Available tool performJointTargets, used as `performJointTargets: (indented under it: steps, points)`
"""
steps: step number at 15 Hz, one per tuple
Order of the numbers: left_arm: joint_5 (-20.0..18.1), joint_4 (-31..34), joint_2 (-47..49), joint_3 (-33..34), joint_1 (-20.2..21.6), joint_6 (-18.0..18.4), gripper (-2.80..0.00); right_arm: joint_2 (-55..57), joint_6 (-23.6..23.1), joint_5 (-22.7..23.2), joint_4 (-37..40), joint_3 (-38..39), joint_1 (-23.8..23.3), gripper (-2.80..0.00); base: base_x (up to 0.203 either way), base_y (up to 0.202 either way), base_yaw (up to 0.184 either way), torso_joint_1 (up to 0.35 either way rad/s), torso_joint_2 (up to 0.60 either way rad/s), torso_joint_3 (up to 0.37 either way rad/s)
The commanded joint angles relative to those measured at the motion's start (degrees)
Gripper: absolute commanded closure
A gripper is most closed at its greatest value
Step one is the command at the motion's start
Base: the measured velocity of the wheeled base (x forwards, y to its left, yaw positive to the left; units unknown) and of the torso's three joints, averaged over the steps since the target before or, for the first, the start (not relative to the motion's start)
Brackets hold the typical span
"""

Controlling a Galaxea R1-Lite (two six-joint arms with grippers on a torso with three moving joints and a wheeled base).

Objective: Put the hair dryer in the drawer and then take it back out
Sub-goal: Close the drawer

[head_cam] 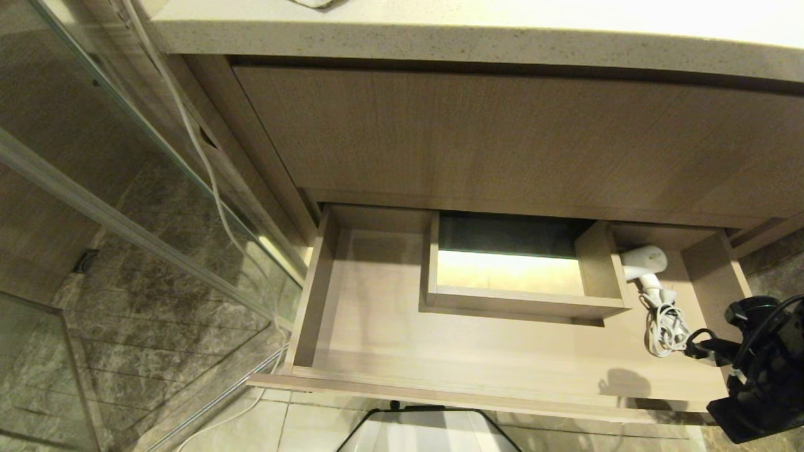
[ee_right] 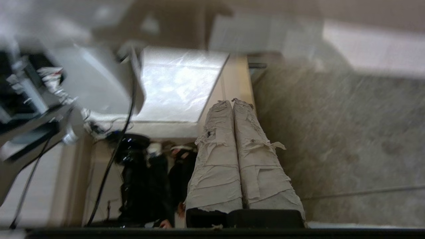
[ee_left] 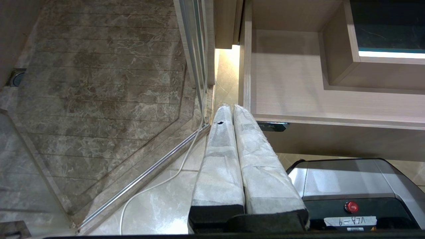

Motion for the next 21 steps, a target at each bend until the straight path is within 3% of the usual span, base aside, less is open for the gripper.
performJointTargets:
  steps: [1, 6, 8, 9, 12, 15, 18, 21]
  points:
    - [0.0, 0.0, -0.1, 0.1, 0.0, 0.0, 0.00, 6.8, -0.1, -1.2, -0.6, -1.7, 0.1, 0.00, 0.000, 0.000, 0.000, 0.000, 0.00, 0.000]
    - [0.0, 0.0, 0.0, 0.1, 0.0, 0.0, 0.00, 8.4, 0.2, -1.6, -7.5, -3.5, 0.2, 0.00, 0.000, 0.000, 0.000, 0.000, 0.00, 0.000]
    - [0.0, 0.0, 0.0, 0.0, 0.0, 0.0, 0.00, 8.1, 1.9, -1.6, -14.6, -4.2, 0.3, 0.00, 0.000, 0.000, 0.000, 0.000, 0.00, 0.000]
    - [0.0, 0.0, 0.0, 0.1, 0.0, 0.0, 0.00, 7.7, 3.8, -1.3, -18.1, -5.3, 0.3, 0.00, 0.000, 0.000, 0.000, 0.000, 0.00, 0.000]
    - [0.0, 0.0, -0.1, 0.0, 0.0, 0.0, 0.00, 7.4, 15.7, -1.5, -28.6, -11.8, 2.0, 0.00, 0.000, 0.000, 0.000, 0.000, 0.00, 0.000]
    - [0.0, 0.0, 0.0, 0.1, 0.0, 0.0, 0.00, 10.4, 19.8, -3.4, -38.9, -18.0, 6.8, 0.00, 0.000, 0.000, 0.000, 0.000, 0.00, 0.000]
    - [0.0, 0.0, -0.1, 0.0, 0.0, 0.0, 0.00, 7.9, 20.8, -3.4, -38.4, -17.9, 7.9, 0.00, 0.000, 0.000, 0.000, 0.000, 0.00, 0.000]
    - [0.0, 0.0, 0.0, 0.1, 0.0, 0.0, 0.00, -3.3, 20.4, 1.8, -28.2, -11.9, 6.8, 0.00, 0.000, 0.000, 0.000, 0.000, 0.00, 0.000]
